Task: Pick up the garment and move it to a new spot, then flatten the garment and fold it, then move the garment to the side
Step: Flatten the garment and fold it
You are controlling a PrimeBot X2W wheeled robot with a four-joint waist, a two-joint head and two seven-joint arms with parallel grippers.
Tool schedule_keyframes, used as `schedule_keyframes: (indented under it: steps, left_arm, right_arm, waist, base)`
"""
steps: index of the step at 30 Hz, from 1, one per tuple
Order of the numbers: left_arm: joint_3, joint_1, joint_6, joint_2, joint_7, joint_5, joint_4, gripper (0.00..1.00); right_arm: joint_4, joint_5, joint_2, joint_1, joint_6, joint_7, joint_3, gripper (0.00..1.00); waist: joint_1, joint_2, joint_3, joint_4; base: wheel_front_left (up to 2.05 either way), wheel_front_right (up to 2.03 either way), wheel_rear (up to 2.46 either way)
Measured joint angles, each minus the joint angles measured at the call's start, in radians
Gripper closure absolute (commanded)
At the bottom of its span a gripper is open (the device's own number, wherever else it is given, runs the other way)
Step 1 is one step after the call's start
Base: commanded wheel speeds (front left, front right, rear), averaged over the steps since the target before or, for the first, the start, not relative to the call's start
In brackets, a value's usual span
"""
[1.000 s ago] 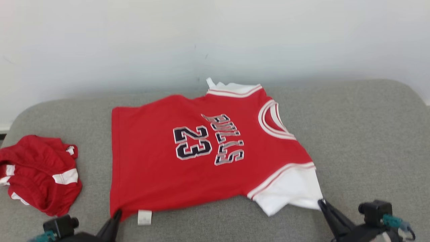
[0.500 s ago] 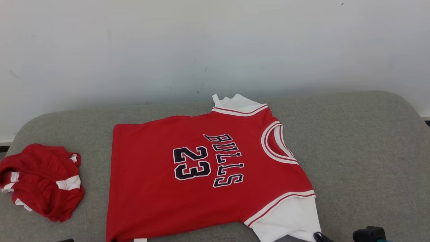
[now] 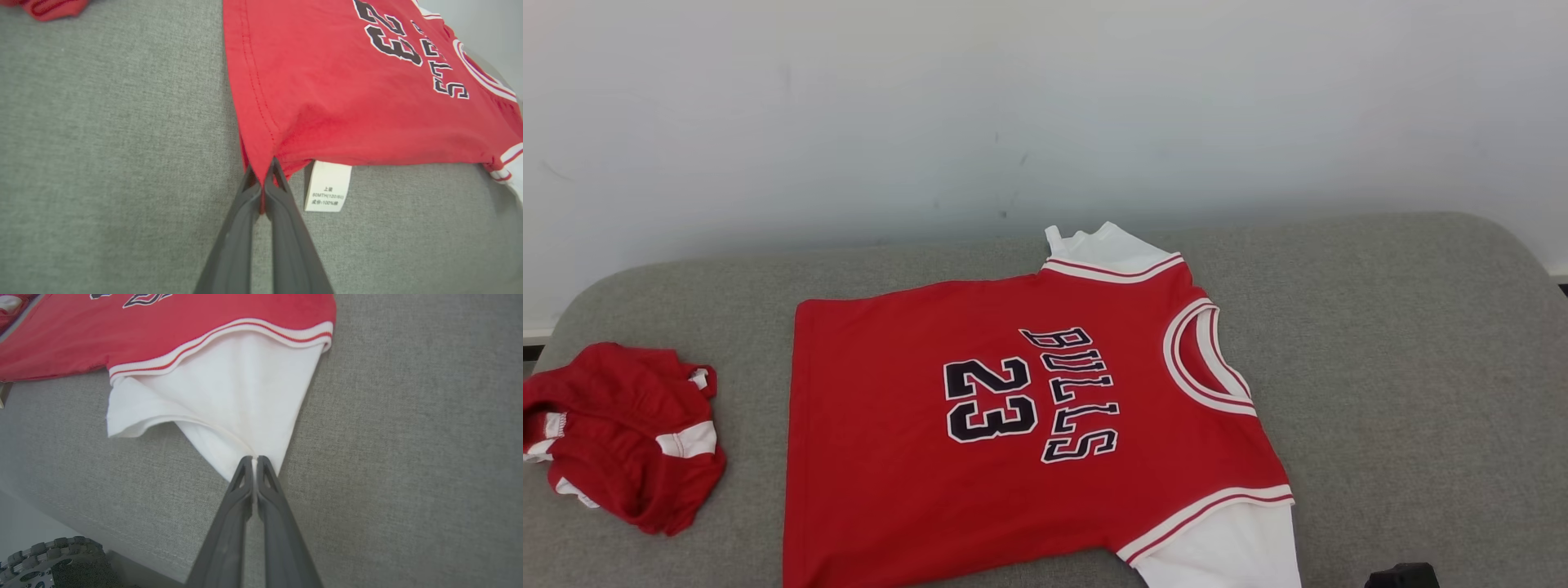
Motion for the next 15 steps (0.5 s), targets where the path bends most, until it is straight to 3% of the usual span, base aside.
schedule_keyframes:
  steps: [12,13,14,15]
  left_arm:
    - [-0.006,-0.010,0.016,-0.002,0.011,0.013,0.020,1.00]
    - [-0.007,-0.012,0.016,-0.002,0.015,0.013,0.021,1.00]
    - [-0.008,-0.013,0.016,-0.002,0.016,0.013,0.022,1.00]
    - [-0.008,-0.013,0.017,-0.003,0.016,0.013,0.023,0.64]
  right_arm:
    - [-0.005,0.025,0.007,0.008,-0.027,0.080,0.008,1.00]
    - [-0.005,0.025,0.008,0.008,-0.027,0.083,0.009,0.91]
    - [-0.006,0.025,0.011,0.008,-0.032,0.083,0.008,0.50]
    - [-0.007,0.029,0.016,0.008,-0.036,0.083,0.002,0.00]
  waist:
    - [0.0000,0.0000,0.009,-0.005]
    - [0.0000,0.0000,0.009,-0.005]
    - [0.0000,0.0000,0.010,-0.005]
    - [0.0000,0.0000,0.010,-0.004]
  base:
    - [0.00,0.00,0.00]
    - [0.00,0.00,0.00]
    - [0.00,0.00,0.00]
    - [0.00,0.00,0.00]
